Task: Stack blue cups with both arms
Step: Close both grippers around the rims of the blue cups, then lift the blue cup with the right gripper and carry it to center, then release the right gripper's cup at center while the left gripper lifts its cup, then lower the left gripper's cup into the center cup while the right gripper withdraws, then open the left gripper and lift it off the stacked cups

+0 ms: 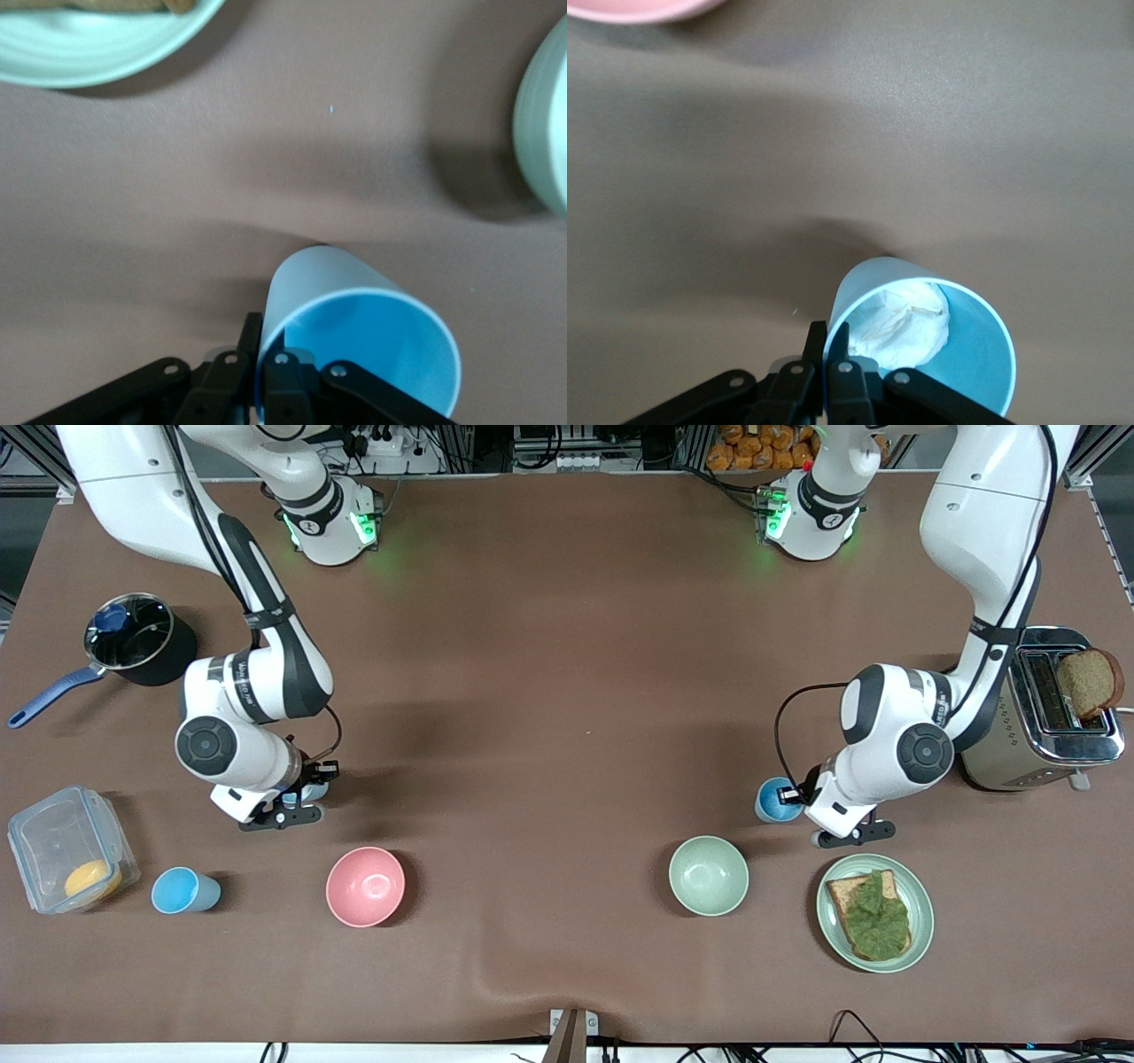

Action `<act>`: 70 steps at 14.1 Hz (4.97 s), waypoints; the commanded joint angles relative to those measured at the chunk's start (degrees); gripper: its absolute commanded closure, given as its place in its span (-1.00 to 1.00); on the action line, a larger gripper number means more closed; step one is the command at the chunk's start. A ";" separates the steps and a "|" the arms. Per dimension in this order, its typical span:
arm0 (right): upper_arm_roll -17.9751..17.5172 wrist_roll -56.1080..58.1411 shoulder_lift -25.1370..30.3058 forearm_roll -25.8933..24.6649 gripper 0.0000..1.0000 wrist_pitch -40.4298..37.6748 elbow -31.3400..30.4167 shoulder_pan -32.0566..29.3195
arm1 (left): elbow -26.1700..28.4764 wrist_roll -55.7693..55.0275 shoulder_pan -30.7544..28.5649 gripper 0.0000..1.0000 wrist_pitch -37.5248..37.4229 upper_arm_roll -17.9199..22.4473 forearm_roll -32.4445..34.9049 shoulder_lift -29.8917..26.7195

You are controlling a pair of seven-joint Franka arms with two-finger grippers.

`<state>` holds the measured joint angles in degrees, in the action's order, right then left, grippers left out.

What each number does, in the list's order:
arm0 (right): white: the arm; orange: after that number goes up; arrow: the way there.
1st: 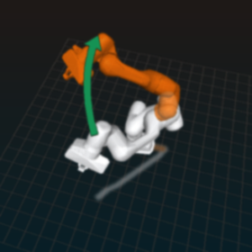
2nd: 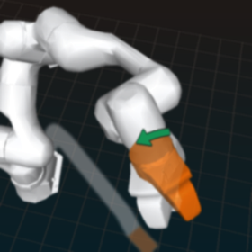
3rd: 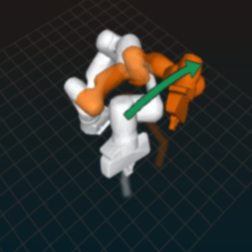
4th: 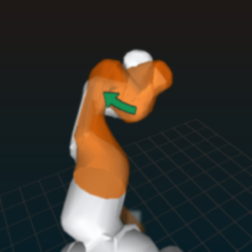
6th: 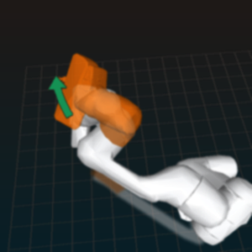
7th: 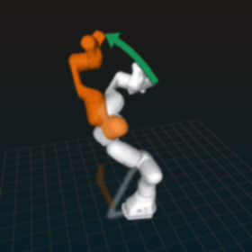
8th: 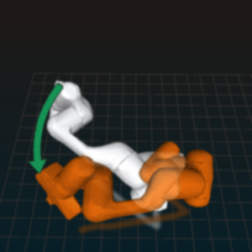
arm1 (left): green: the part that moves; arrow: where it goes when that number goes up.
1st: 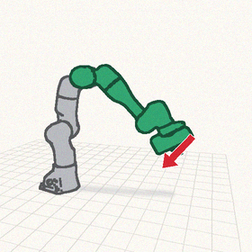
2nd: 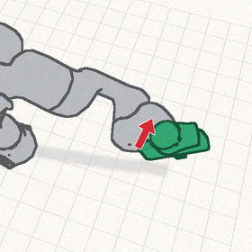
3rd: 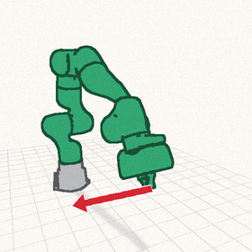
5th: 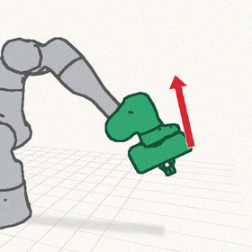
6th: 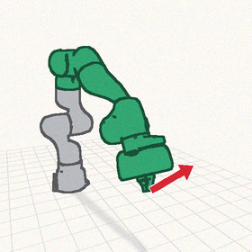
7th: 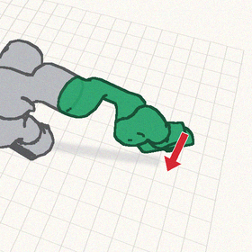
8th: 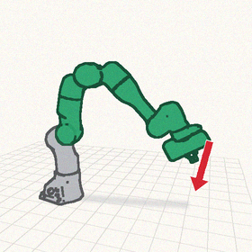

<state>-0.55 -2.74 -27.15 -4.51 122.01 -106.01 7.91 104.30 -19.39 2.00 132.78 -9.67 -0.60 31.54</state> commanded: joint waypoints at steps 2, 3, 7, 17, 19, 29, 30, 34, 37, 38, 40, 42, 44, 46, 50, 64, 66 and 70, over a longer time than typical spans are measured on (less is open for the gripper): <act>-0.50 -7.25 0.25 -0.33 1.00 -13.96 9.65 3.68 | 0.20 -1.96 -0.69 1.00 -0.33 -0.17 -0.99 -3.67; -0.50 -11.28 0.34 -0.24 1.00 -17.56 11.94 5.95 | 0.20 -2.57 -0.77 1.00 -0.33 -0.08 -1.07 -4.11; -0.50 -30.78 0.25 4.66 1.00 -20.24 15.21 17.81 | 0.03 -4.34 -1.38 1.00 -0.33 -0.17 -1.86 -5.87; -0.50 -54.47 -9.14 19.27 1.00 3.30 15.57 31.45 | -2.44 -4.51 -2.18 1.00 -0.33 -0.08 -6.44 -5.17; -0.41 -56.14 -10.29 18.92 1.00 5.33 15.57 32.87 | -2.52 -4.51 -2.18 1.00 -0.33 -0.08 -6.44 -5.17; -0.24 -54.49 -5.47 19.01 -1.00 -4.38 19.07 27.96 | -2.52 -4.60 -2.00 1.00 -0.33 -0.17 -6.52 -5.17; -0.15 -51.96 -4.42 18.83 -1.00 -8.42 20.47 26.21 | -2.52 -4.60 -2.09 1.00 -0.33 -0.08 -6.52 -5.26; 0.11 -37.10 2.17 17.61 -1.00 -18.20 21.46 17.69 | -2.52 -4.77 -2.01 1.00 -0.33 -0.17 -6.52 -5.70; -0.06 -24.03 5.69 13.12 -1.00 -22.86 21.02 11.00 | -2.61 -8.11 -1.83 1.00 -0.33 -2.88 -7.23 -6.14; 0.03 -20.15 6.75 12.60 -1.00 -23.83 20.67 9.33 | -2.61 -10.38 -1.74 1.00 -0.33 -4.37 -7.23 -6.84; 0.03 -12.68 8.42 10.67 -1.00 -25.06 20.05 5.47 | -2.53 -16.35 -1.65 1.00 -0.42 -8.50 -6.53 -7.98; 0.03 -3.28 8.69 8.90 -1.00 -25.42 20.05 1.51 | -2.44 -20.66 -1.13 1.00 -0.59 -11.75 -6.35 -8.77; 0.11 3.15 8.78 7.24 -1.00 -25.51 20.14 -1.91 | -2.61 -25.67 2.80 1.00 -0.68 -12.82 -6.35 -8.95; 0.29 9.73 9.74 5.92 -1.00 -25.51 20.14 -4.47 | -3.22 -31.20 8.69 1.00 -0.60 -12.83 -6.35 -8.86; 0.11 15.48 13.33 5.65 -1.00 -32.60 21.36 -9.14 | -3.58 -40.87 17.58 1.00 -0.60 -12.83 -1.45 -8.25; -4.79 10.65 28.02 3.54 -1.00 -32.37 8.80 -12.81 | -9.11 -49.68 27.44 1.00 -0.42 -12.30 7.97 1.68; -4.72 9.52 27.94 3.45 -1.00 -30.71 8.71 -12.40 | -9.38 -49.78 27.53 1.00 -0.42 -12.30 8.07 2.12; 0.18 3.80 27.41 3.27 -1.00 -30.87 10.81 -5.73 | -9.55 -49.78 27.79 0.15 -0.42 -12.30 8.07 2.47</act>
<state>-2.94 3.92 -1.04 -0.08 90.91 -95.25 -1.45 96.24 -67.15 28.81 132.65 -22.41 5.67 33.45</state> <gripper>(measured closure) 0.000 0.969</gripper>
